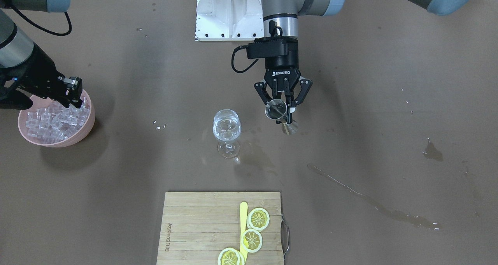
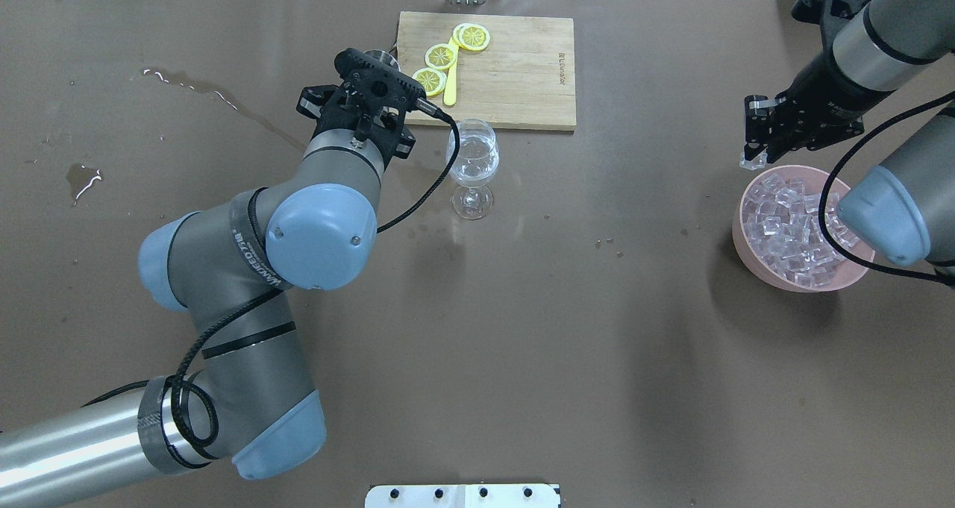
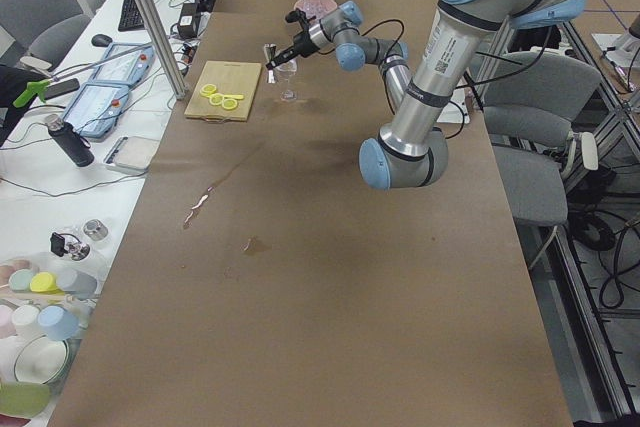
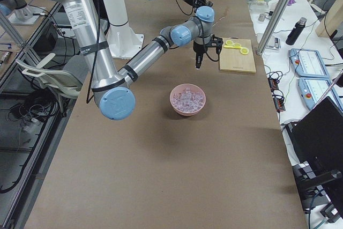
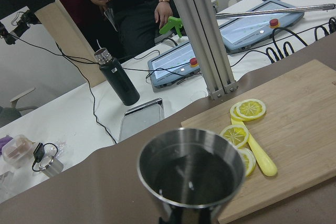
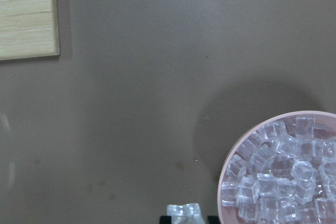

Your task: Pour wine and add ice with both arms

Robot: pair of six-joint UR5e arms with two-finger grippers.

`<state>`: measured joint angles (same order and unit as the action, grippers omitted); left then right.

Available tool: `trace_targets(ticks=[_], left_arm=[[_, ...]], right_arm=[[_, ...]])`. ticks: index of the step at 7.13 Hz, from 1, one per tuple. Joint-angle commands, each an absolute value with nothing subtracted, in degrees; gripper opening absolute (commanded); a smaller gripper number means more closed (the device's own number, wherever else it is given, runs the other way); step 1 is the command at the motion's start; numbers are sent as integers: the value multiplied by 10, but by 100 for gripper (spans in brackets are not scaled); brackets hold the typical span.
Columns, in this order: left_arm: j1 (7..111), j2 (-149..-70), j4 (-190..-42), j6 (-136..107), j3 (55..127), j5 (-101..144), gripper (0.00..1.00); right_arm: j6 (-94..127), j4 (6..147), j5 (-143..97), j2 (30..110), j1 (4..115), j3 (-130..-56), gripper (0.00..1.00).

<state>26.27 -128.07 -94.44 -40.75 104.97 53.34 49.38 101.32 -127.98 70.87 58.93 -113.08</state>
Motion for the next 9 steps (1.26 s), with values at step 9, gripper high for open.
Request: trace_targets(ticks=[9], left_arm=[[232, -1427, -776, -407, 955, 475, 0]], right_arm=[[507, 1011, -1271, 709, 569, -1131, 17]])
